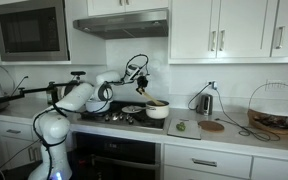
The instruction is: Remove the wooden spatula from the chopping board and use it to stir the contents in the pot on the right side of the stove, return the wooden spatula to the chopping board
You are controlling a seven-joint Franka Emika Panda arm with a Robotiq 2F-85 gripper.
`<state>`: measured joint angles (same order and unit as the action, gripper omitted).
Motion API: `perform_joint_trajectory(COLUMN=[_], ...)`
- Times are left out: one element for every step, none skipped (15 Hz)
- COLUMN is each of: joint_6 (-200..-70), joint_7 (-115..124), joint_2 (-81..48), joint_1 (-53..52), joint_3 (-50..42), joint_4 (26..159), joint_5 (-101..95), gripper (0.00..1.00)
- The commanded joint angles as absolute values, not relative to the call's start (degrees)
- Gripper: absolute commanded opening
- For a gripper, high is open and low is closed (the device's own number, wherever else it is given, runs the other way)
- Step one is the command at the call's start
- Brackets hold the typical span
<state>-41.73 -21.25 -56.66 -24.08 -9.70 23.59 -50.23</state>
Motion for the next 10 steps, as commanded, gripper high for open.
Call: perform_joint_trajectory(joint_6=[-43.1,-43.0,-42.8,-42.9,-42.8,-42.8,-42.9,-43.0,-42.8,-42.8], joint_7=[-21.0,-20.9,-20.9,-21.0,-21.1,-21.0,-21.0,-21.0,-21.0,-21.1], joint_2=[-55.7,-55.7,-55.7,-55.7,-55.8,-55.8,-55.8,-55.8,-55.8,-55.7], joint_1=[-23.4,-23.3,-23.3,-23.5,-23.5,-23.5,-23.6,-23.6,-23.6,-23.6], joint_3=[-10.3,-10.0,-10.0,-10.0,-9.9,-9.7,-9.7,-9.6,-9.4,-9.3], joint_4=[23.8,23.7,23.7,23.8,23.8,23.7,23.7,23.7,23.6,23.6], joint_5=[-50.9,-50.6,-50.5,-50.5,-50.5,-50.3,-50.3,-50.2,-50.0,-49.8], gripper=[0.07,0.07,0.07,0.07,0.07,0.07,0.07,0.07,0.07,0.07])
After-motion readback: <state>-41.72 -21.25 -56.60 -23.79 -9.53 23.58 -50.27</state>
